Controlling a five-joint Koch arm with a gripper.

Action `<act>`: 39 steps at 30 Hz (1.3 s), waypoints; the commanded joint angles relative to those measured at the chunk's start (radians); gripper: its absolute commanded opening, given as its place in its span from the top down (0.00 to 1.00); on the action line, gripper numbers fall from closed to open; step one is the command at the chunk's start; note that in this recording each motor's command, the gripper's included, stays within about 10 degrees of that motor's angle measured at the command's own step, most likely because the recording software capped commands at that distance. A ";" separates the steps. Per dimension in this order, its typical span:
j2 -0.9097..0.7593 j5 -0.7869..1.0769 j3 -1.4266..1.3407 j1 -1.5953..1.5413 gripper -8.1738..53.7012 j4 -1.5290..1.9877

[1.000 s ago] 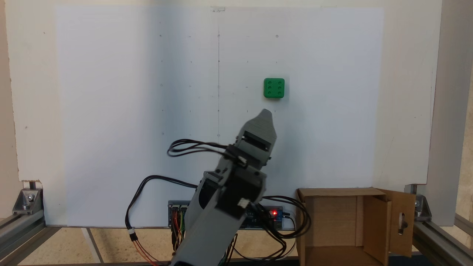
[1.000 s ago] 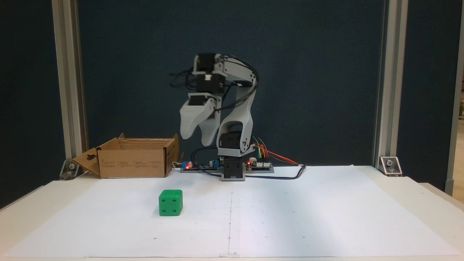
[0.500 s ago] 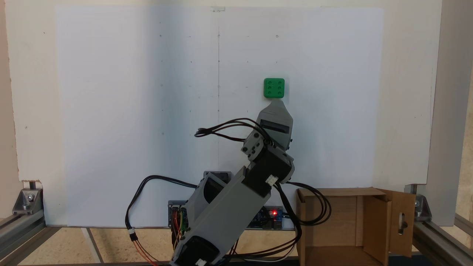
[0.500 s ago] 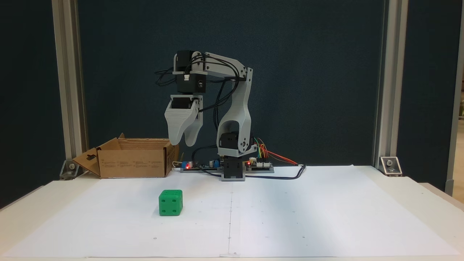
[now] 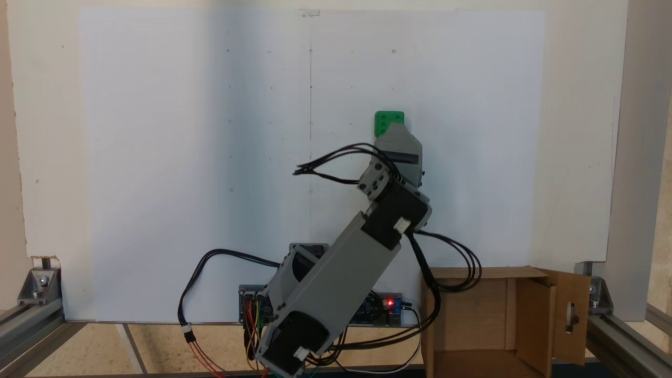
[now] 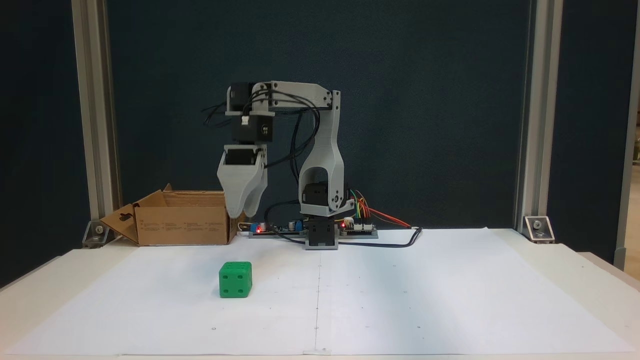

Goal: Grasp a green dice and put it in the bin.

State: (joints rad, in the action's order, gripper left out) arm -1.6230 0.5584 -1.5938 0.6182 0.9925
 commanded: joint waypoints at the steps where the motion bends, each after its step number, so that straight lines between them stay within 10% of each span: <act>1: 0.000 0.087 0.066 -0.003 0.13 -0.040; 39: 0.117 0.100 0.044 -0.063 0.14 -0.156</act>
State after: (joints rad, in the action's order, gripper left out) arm -1.5018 0.6013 -1.5938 0.5568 0.8437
